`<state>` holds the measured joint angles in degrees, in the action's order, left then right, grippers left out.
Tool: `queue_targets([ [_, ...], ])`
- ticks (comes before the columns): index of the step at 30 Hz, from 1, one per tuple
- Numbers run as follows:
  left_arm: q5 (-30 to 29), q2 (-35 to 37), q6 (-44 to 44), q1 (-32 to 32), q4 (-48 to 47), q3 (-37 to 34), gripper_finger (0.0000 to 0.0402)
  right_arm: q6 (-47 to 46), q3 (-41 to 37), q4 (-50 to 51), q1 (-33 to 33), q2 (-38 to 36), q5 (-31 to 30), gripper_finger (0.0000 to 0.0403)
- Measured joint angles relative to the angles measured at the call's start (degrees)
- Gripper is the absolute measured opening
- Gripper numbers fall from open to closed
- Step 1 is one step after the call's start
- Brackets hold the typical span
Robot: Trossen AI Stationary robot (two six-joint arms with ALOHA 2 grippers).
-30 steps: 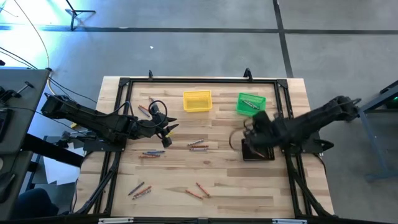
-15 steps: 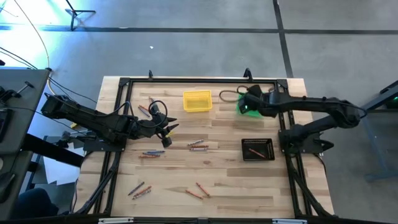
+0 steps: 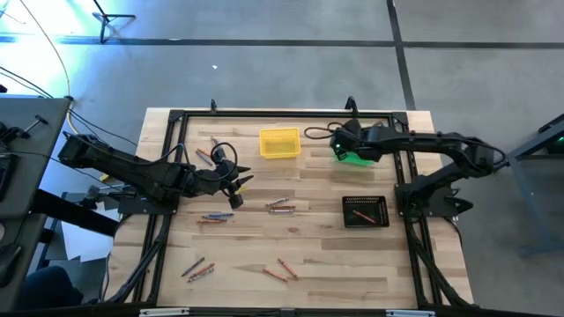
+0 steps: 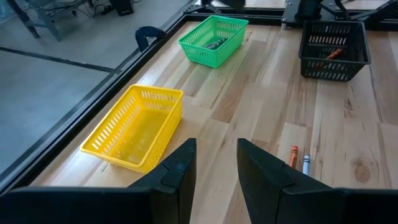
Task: Sort crayons
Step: Put the gray crayon into the green basket
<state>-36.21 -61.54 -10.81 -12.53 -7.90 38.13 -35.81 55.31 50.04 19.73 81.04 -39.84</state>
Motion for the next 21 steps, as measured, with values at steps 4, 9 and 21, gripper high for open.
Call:
queue_targets([
  [4,0.0,0.0,-0.02,0.0,-0.01,0.0,0.0101,1.31,0.0,-0.17,0.17,3.68,0.59,0.0005],
  [9,0.0,0.0,-0.04,0.0,-0.02,0.0,0.0101,3.75,0.0,-0.15,0.17,6.53,3.39,0.0005],
  [21,0.0,0.0,-1.1,0.0,-0.97,0.0,0.0101,5.87,0.0,1.39,0.17,6.66,8.14,0.0037],
])
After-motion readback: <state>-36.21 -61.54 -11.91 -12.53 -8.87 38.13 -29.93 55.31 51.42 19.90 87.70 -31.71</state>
